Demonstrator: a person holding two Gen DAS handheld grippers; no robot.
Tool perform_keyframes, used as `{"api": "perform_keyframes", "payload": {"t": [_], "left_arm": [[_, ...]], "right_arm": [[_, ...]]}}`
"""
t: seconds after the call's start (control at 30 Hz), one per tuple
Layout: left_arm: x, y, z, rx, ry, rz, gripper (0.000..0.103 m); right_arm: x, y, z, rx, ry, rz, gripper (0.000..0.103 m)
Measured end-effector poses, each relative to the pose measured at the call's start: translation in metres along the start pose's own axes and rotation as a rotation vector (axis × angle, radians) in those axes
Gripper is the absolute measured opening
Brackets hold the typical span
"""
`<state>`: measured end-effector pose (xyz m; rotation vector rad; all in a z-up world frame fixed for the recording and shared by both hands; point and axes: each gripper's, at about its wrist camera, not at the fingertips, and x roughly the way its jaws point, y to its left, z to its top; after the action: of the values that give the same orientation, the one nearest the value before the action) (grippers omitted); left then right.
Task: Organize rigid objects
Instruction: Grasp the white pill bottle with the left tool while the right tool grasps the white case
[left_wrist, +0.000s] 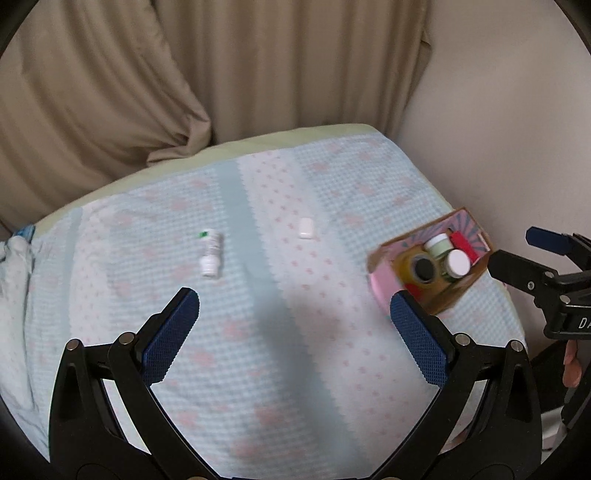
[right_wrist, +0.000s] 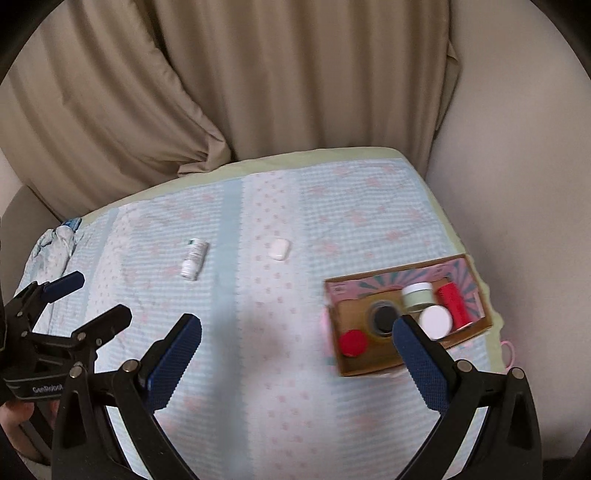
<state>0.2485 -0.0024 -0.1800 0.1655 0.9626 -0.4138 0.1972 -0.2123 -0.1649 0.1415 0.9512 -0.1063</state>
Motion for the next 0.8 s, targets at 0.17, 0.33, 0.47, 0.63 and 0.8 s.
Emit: {"api": "perform_keyframes", "payload": {"t": [0.17, 0.33, 0.47, 0.63, 0.8], "left_arm": [[0.013, 0.057, 0.001, -0.004, 0.012, 0.001, 0.103], [0.046, 0.096, 0.008, 0.006, 0.041, 0.009, 0.103], [0.082, 0.115, 0.018, 0.007, 0.066, 0.009, 0.103], [0.147, 0.133, 0.032, -0.015, 0.117, 0.007, 0.103], [0.215, 0.145, 0.039, -0.046, 0.171, 0.006, 0.103]], "right_arm": [[0.020, 0.045, -0.001, 0.024, 0.010, -0.018, 0.103], [0.055, 0.075, 0.010, 0.051, 0.035, -0.034, 0.103], [0.087, 0.084, 0.023, 0.070, 0.064, -0.037, 0.103], [0.144, 0.082, 0.040, 0.087, 0.101, -0.045, 0.103], [0.210, 0.067, 0.052, 0.108, 0.151, -0.054, 0.103]]}}
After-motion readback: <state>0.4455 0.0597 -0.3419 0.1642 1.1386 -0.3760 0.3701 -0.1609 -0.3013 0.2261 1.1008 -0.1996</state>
